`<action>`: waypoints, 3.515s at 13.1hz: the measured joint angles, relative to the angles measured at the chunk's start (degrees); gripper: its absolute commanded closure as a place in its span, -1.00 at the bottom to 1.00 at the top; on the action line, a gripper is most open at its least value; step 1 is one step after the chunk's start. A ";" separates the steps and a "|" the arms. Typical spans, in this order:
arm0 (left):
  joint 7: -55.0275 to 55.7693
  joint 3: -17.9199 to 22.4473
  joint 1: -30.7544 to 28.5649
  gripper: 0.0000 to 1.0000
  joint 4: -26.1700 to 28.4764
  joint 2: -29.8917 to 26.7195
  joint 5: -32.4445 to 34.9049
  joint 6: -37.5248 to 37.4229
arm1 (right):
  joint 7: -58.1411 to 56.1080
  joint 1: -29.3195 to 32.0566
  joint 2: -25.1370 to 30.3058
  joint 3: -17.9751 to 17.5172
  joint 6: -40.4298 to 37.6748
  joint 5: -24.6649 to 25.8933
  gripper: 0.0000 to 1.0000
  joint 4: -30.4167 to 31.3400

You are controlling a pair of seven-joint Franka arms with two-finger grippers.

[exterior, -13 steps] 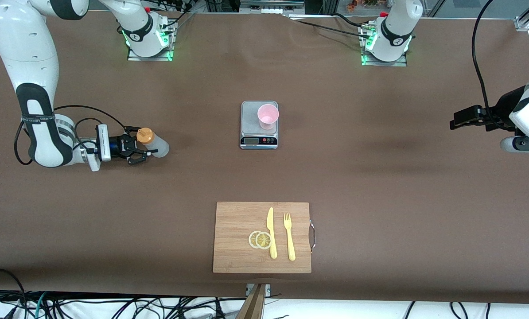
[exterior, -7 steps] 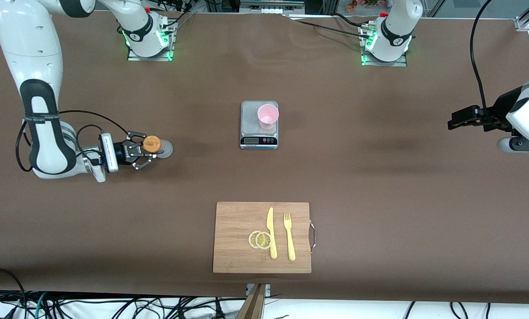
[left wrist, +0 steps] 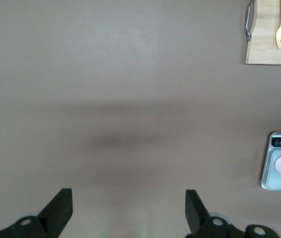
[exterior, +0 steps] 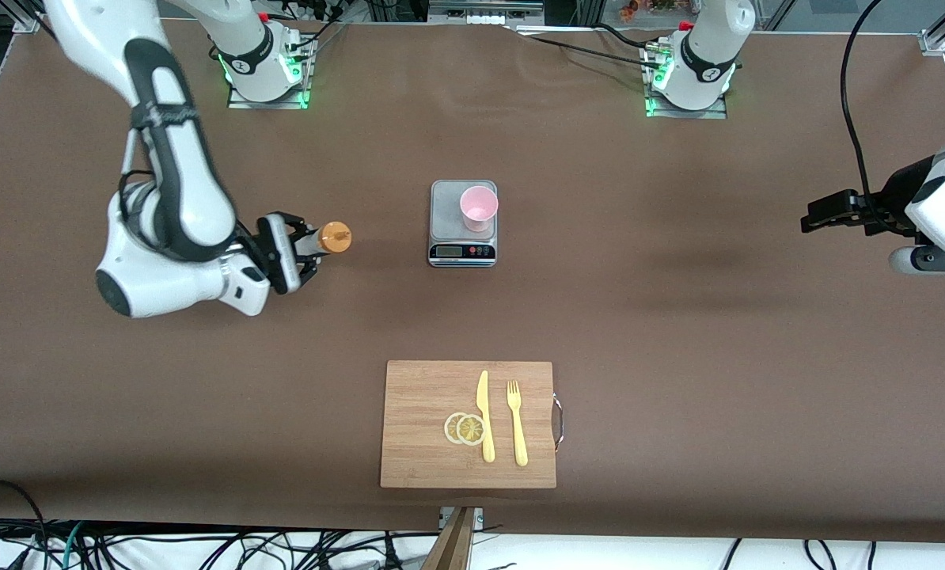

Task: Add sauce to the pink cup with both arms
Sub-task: 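Lift the bottle with the right gripper and move it over the cup, then tilt the bottle nozzle into the pink cup with the right gripper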

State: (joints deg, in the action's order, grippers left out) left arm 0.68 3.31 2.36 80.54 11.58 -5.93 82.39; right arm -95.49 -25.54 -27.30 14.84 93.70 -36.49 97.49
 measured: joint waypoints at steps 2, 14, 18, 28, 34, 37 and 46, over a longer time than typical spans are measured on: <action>0.00 0.04 -0.02 -1.00 0.00 0.01 0.00 0.00 | 9.40 -5.42 2.18 -0.04 2.43 6.22 0.74 0.00; 0.00 0.10 -0.04 -1.00 0.00 0.03 0.00 0.00 | 57.74 -30.67 2.96 -0.35 9.69 33.78 0.75 -0.01; 0.00 0.14 -0.05 -1.00 0.00 0.03 0.00 0.00 | 70.43 -37.16 2.41 -0.42 9.67 41.73 0.74 0.08; 0.00 0.20 -0.05 -1.00 0.00 0.03 0.00 0.00 | 86.69 -46.24 -0.62 -0.43 6.14 55.81 0.83 0.24; 0.00 0.21 -0.06 -1.00 0.00 0.03 0.00 0.00 | 86.81 -46.49 -0.46 0.17 5.74 56.21 0.81 0.19; 0.00 0.22 -0.06 -1.00 0.00 0.03 0.00 0.00 | 86.82 -46.48 0.60 0.26 5.73 55.83 0.81 0.11; 0.00 0.22 -0.06 -1.00 0.00 0.11 0.00 0.00 | 85.66 -44.59 4.72 2.32 17.19 44.58 0.81 6.55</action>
State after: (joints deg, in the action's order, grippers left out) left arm 0.68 3.53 2.30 80.54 11.69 -5.93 82.39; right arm -9.84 -70.13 -22.58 17.17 110.89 8.09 104.05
